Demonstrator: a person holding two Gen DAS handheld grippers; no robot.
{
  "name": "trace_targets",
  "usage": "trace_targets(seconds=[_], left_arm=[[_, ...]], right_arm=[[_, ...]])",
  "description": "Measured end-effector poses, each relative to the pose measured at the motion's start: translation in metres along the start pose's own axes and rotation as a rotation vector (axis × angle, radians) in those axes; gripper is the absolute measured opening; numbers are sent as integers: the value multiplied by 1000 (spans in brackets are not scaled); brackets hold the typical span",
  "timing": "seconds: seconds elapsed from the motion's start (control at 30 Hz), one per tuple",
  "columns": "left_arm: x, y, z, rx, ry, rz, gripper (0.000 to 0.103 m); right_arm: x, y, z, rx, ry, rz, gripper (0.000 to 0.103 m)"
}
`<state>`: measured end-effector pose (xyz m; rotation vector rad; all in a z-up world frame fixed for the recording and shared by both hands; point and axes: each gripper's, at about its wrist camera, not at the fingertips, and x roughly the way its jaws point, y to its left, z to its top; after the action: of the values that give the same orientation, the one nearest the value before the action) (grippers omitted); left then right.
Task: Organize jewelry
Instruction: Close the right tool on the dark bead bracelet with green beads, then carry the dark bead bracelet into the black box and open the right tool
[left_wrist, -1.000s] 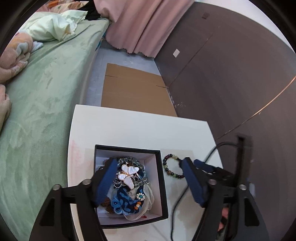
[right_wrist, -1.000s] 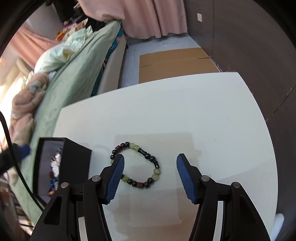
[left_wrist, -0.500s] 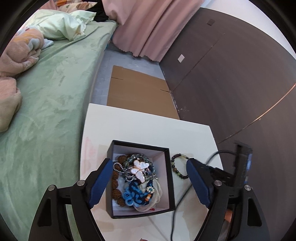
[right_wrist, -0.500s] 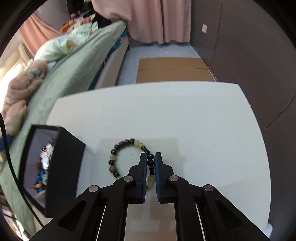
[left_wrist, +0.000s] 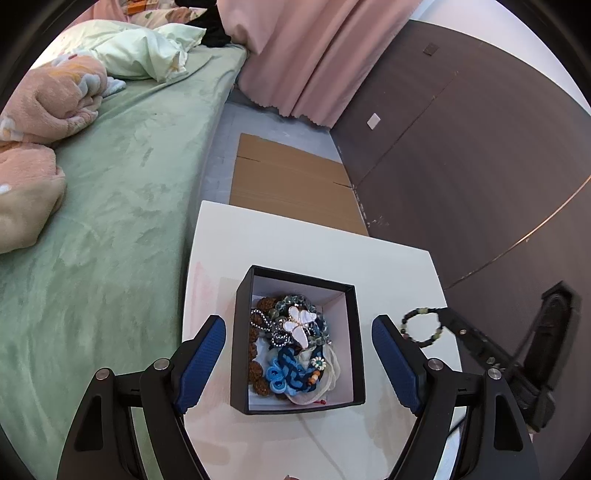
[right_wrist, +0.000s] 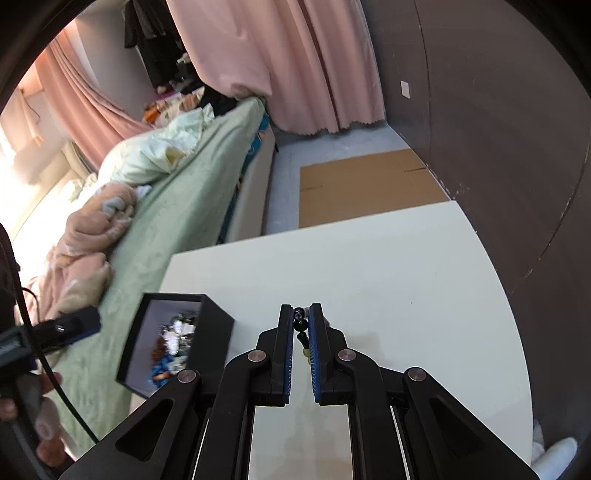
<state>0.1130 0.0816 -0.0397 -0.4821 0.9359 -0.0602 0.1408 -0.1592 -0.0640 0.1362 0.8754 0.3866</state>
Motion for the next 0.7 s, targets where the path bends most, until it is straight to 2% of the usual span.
trace_targets(seconds=[0.37, 0.7], left_arm=[[-7, 7, -8, -7, -11, 28, 82], [-20, 20, -11, -25, -27, 37, 82]], right_arm=[[-37, 35, 6, 6, -106, 144, 9], [-37, 79, 1, -14, -116, 265, 9]])
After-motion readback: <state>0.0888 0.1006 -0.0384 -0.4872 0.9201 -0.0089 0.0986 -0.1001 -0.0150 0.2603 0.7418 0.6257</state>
